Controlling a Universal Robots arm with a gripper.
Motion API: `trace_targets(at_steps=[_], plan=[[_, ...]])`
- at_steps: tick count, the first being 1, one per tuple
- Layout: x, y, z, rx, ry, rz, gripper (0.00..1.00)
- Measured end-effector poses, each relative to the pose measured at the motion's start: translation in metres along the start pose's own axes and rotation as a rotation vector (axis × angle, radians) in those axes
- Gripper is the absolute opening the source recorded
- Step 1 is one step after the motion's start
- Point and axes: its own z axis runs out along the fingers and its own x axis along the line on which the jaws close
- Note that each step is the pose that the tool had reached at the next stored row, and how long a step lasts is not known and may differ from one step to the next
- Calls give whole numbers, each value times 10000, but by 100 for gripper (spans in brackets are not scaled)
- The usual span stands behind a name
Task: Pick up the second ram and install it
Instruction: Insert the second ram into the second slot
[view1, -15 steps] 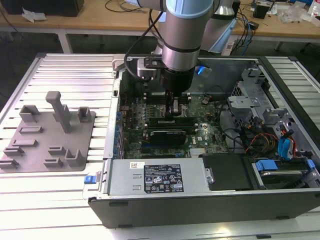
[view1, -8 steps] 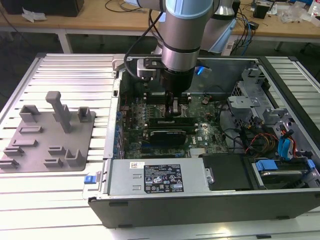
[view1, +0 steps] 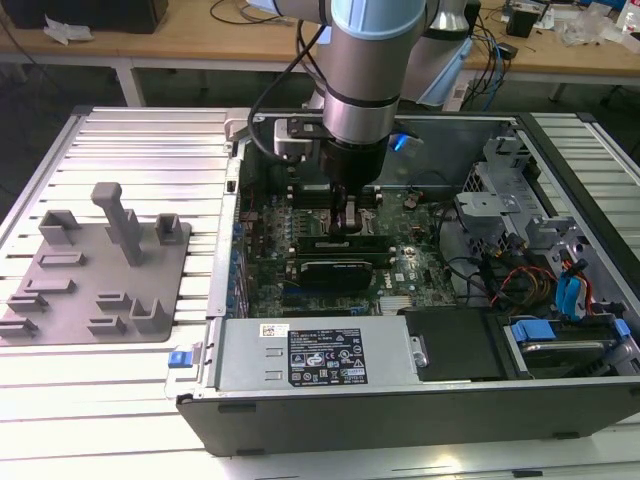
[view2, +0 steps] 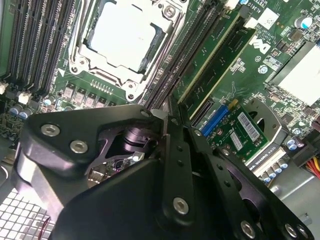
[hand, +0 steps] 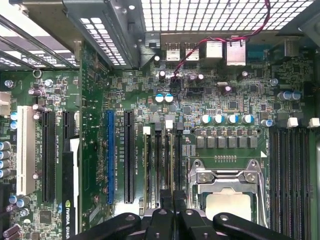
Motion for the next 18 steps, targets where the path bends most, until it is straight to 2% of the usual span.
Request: trace_targets(at_steps=[18], plan=[[-6,2,19,0,-1,18,9]])
